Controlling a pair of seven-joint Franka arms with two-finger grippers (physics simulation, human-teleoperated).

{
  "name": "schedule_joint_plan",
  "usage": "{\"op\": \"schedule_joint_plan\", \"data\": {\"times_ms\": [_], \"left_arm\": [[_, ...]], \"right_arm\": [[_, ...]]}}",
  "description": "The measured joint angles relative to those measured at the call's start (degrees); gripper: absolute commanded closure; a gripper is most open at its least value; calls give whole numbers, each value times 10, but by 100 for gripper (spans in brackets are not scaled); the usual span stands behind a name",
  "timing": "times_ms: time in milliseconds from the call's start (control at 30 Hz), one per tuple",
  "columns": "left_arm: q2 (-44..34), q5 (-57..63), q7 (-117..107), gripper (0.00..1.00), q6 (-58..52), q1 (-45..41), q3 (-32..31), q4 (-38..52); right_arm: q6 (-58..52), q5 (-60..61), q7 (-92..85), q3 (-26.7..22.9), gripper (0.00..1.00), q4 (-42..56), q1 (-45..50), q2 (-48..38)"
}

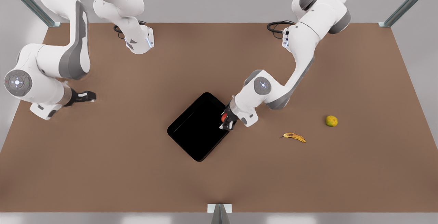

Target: Place the storage box in the middle with the right arm, and place the apple in the storage box with the left arm

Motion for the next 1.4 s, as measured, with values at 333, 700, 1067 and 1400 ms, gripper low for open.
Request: {"op": "schedule_joint_plan", "data": {"times_ms": [333,700,1067,1400], "left_arm": [[82,410,-186,57,-22,-167,98,140],[81,194,-171,0,-32,-178,96,137],[-232,-49,826,0,-414,97,154,-23],[-239,-123,1204,0,-552,123,231,58]], "right_arm": [[0,5,8,-19,0,1,-15,2],[1,4,8,-17,0,1,-16,3],[1,4,7,-17,0,2,-16,3],[1,1,6,-15,0,7,-16,2]]}}
